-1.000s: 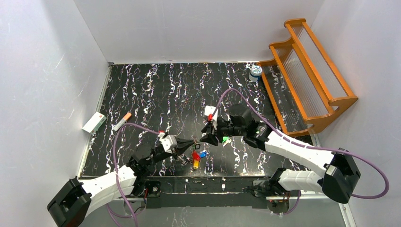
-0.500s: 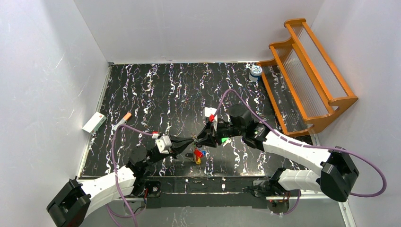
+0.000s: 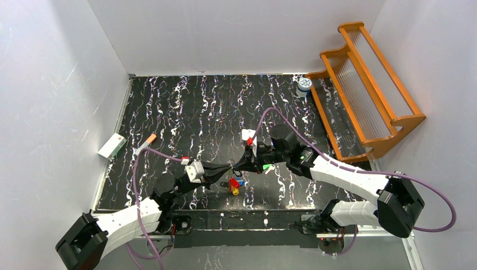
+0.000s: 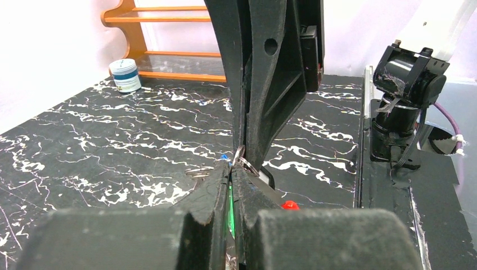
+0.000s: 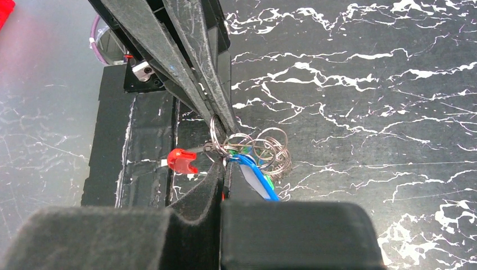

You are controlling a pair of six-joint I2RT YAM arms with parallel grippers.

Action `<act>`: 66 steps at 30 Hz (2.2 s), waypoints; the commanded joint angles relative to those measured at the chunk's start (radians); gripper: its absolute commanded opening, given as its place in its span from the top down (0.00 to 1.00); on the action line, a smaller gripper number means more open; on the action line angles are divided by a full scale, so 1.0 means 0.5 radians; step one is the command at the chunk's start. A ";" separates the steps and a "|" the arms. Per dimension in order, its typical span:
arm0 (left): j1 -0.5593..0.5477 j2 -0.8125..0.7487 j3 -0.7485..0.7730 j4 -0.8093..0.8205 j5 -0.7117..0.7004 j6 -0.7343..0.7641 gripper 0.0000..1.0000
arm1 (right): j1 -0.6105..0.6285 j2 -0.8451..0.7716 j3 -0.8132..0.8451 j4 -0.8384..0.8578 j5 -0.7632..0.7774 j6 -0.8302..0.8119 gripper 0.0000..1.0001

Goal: Put the keys on the keyring
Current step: Adjust the key on the keyring.

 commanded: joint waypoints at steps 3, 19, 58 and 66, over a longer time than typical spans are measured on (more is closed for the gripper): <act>-0.008 -0.044 -0.015 0.171 -0.035 0.000 1.00 | -0.011 0.008 -0.048 -0.007 0.056 -0.044 0.99; -0.008 -0.036 -0.013 0.203 0.003 -0.014 1.00 | -0.012 0.228 0.086 -0.056 0.067 -0.029 0.96; -0.008 -0.003 -0.010 0.207 0.058 -0.018 1.00 | -0.012 -0.085 -0.138 0.543 -0.011 0.057 0.62; -0.008 0.024 -0.004 0.206 0.071 -0.011 1.00 | -0.012 -0.034 -0.163 0.681 -0.041 0.108 0.82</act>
